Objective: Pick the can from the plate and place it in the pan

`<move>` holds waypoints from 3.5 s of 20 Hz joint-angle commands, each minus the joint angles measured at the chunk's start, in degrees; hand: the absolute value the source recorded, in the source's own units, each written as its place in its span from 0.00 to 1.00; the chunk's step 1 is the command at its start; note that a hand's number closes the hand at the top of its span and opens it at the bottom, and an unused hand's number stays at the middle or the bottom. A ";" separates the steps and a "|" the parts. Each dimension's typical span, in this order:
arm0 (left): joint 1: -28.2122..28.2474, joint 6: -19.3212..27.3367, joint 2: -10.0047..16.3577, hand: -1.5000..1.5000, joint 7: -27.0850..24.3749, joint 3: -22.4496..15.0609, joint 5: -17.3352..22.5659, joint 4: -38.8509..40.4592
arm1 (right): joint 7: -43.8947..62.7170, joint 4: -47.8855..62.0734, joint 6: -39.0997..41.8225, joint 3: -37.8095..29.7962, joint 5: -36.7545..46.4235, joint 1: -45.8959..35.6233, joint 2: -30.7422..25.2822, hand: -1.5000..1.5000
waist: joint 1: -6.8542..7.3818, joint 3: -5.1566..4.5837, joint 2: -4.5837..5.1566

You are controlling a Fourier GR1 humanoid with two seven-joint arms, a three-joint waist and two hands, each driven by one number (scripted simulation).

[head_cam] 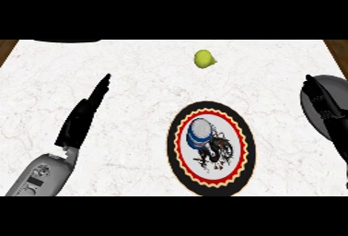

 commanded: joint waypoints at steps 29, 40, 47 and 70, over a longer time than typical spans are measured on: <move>12.29 -2.28 -11.42 0.50 -14.54 2.93 7.31 -5.91 | 56.88 -25.89 -3.97 19.07 29.51 -7.23 7.79 0.00 | 1.18 1.67 -1.14; 11.92 -3.44 -12.73 0.50 -16.79 4.25 7.01 -3.42 | 65.10 -3.84 9.20 29.30 31.70 -21.55 16.50 0.00 | 0.73 1.74 -1.09; 14.04 -3.36 -14.79 0.50 -15.75 4.85 3.82 -5.39 | 66.93 -4.92 10.82 28.09 37.32 -18.21 23.47 0.00 | 0.10 1.77 -1.26; 19.62 -6.87 -17.85 0.50 -15.31 6.14 -1.07 -10.31 | 50.84 19.20 8.98 15.21 45.08 -20.96 30.91 0.00 | 0.40 1.79 -1.21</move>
